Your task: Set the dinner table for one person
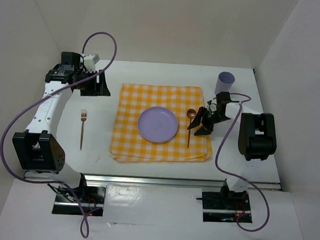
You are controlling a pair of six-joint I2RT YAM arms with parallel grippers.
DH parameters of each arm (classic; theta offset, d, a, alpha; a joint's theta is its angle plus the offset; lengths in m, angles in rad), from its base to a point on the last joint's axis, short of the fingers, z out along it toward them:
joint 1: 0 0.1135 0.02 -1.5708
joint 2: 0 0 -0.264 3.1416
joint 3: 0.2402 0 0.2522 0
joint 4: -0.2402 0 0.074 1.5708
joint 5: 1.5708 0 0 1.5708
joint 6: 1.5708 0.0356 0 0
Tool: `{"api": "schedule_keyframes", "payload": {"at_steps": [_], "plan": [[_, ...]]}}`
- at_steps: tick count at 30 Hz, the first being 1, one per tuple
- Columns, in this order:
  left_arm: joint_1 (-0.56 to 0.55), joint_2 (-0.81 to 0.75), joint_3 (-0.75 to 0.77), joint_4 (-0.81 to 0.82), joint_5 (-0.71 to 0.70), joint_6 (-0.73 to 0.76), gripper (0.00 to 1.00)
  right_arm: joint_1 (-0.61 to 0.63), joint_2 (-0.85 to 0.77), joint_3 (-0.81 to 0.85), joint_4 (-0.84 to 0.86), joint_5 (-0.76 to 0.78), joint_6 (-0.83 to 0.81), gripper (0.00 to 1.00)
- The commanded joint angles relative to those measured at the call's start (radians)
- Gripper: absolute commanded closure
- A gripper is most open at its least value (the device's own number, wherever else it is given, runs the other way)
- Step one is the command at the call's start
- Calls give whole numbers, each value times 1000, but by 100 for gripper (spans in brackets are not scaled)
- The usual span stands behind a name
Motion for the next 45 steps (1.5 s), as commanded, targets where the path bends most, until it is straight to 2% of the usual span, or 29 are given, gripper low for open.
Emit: {"api": "schedule_keyframes", "payload": {"at_steps": [1, 4, 5, 6, 8, 10, 14, 18, 26, 32, 34, 35, 37, 38, 39, 45], "plan": [[6, -20, 10, 8, -41, 45, 25, 19, -22, 80, -82, 106, -29, 41], [6, -6, 23, 8, -176, 101, 25, 56, -71, 132, -128, 184, -38, 41], [6, 3, 23, 8, -297, 158, 25, 68, -82, 160, -140, 235, -38, 41], [6, 15, 23, -1, -354, 189, 25, 79, -93, 172, -151, 256, -38, 41], [15, 57, -33, -1, -490, 276, 25, 111, -118, 183, -171, 289, -38, 41], [15, 75, -94, 8, -549, 318, 24, 130, -145, 194, -171, 303, -29, 41], [35, 116, -194, -21, -493, 342, 24, 200, -171, 194, -171, 353, 1, 41], [44, 146, -312, 40, -532, 342, 24, 245, -200, 166, -151, 367, 12, 41], [73, 259, -334, 62, -549, 342, 24, 263, -251, 132, -128, 358, 21, 41], [107, 340, -375, 71, -485, 342, 28, 263, -286, 132, -128, 388, 21, 41], [116, 365, -375, 71, -464, 333, 35, 263, -297, 132, -128, 398, 31, 41], [116, 391, -366, 71, -463, 333, 49, 263, -297, 141, -128, 398, 31, 41], [116, 411, -354, 62, -437, 322, 69, 263, -306, 152, -139, 410, 31, 41], [116, 422, -345, 62, -412, 312, 94, 263, -306, 164, -139, 421, 31, 41], [125, 422, -345, 62, -401, 312, 100, 263, -306, 164, -148, 421, 31, 41], [156, 440, -271, 31, -295, 229, 100, 263, -325, 174, -148, 439, 31, 41]]}}
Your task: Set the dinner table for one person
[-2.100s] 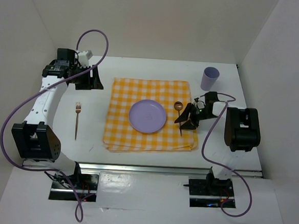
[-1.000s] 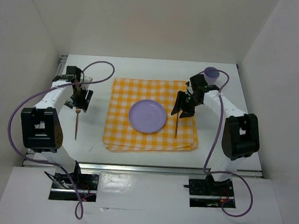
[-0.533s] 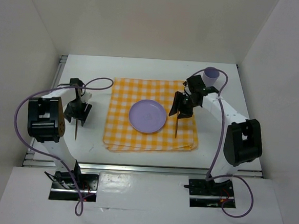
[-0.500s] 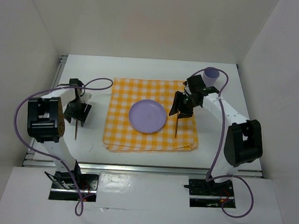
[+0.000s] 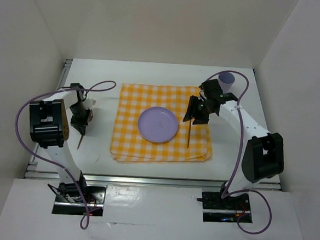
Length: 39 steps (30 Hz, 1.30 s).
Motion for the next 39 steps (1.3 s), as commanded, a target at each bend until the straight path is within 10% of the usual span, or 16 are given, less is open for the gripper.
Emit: {"api": "schedule_keyframes", "payload": {"at_steps": [1, 12, 21, 39], "plan": [[24, 44, 13, 59, 123, -79, 100, 8, -49, 39, -20, 23, 6, 41], [-101, -148, 303, -43, 294, -336, 100, 8, -58, 30, -20, 51, 6, 41], [-400, -107, 294, 20, 174, -511, 100, -1, -67, 30, -48, 80, 15, 41], [-562, 74, 211, 69, 12, -622, 100, -1, -115, 0, -75, 109, 34, 41]]}}
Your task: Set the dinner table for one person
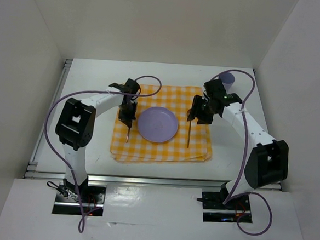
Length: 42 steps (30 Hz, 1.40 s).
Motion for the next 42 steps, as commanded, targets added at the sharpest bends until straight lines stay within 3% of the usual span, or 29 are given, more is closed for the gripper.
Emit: {"api": "schedule_keyframes", "payload": {"at_steps": [1, 16, 19, 21, 24, 30, 32, 34, 42], "plan": [[6, 17, -2, 19, -35, -32, 100, -1, -44, -3, -22, 22, 5, 41], [6, 90, 54, -7, -12, -47, 100, -1, -62, -21, -22, 31, 5, 38], [25, 90, 24, 3, -12, -47, 94, -1, -62, -21, -22, 31, 14, 37], [34, 90, 24, 3, -2, -47, 79, -1, -62, -21, -22, 31, 14, 37], [45, 90, 46, -17, -2, -47, 73, -1, -62, -21, -22, 31, 14, 37], [45, 58, 67, -27, 19, -27, 40, -1, -62, 29, -22, 35, 14, 33], [45, 36, 67, -27, 19, -27, 40, -28, -25, 75, -65, 44, 14, 33], [54, 13, 67, -27, 19, -27, 30, -47, 28, 167, -111, 61, 14, 33], [54, -73, 104, -27, -38, 6, 30, -269, 191, 442, -118, 133, -37, 30]]}}
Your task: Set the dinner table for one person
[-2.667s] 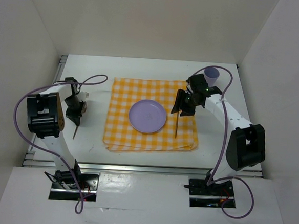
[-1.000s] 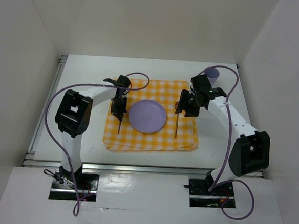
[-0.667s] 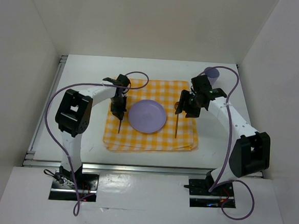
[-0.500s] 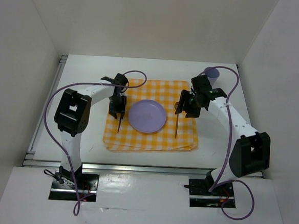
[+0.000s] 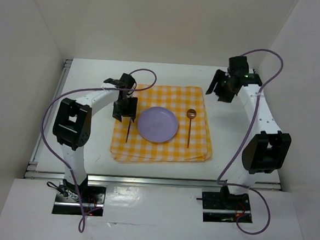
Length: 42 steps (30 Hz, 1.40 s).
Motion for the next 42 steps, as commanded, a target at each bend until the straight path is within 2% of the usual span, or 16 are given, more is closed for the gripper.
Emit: {"api": "schedule_keyframes", "payload": {"at_steps": [1, 7, 14, 18, 24, 28, 29, 33, 37, 38, 39, 42], "plan": [[6, -73, 79, -4, -57, 39, 30, -120, 72, 135, -19, 60, -36, 30], [35, -149, 101, 35, -115, 110, 30, -289, 274, 356, 15, 29, -36, 32], [73, -162, 40, 59, -92, 153, 30, -303, 494, 576, -14, 29, -57, 35], [112, -151, 39, 50, -66, 153, 30, -303, 532, 576, 52, 17, -57, 36], [124, -133, 39, 50, -66, 162, 30, -303, 568, 608, 61, -1, -67, 39], [133, -111, 49, 39, -57, 162, 30, -303, 608, 608, 61, -1, -67, 44], [133, -102, 49, 39, -57, 162, 30, -303, 623, 618, 61, -11, -67, 49], [142, -102, 59, 29, -57, 162, 30, -303, 632, 608, 87, -21, -56, 50], [142, -102, 59, 29, -48, 162, 30, -303, 641, 628, 87, -21, -56, 82], [142, -102, 59, 29, -48, 162, 30, -303, 641, 628, 77, -11, -56, 97], [142, -102, 59, 29, -48, 162, 30, -303, 628, 628, 63, 2, -56, 100], [152, -102, 59, 29, -48, 173, 30, -282, 574, 602, 52, 47, -102, 100]]}}
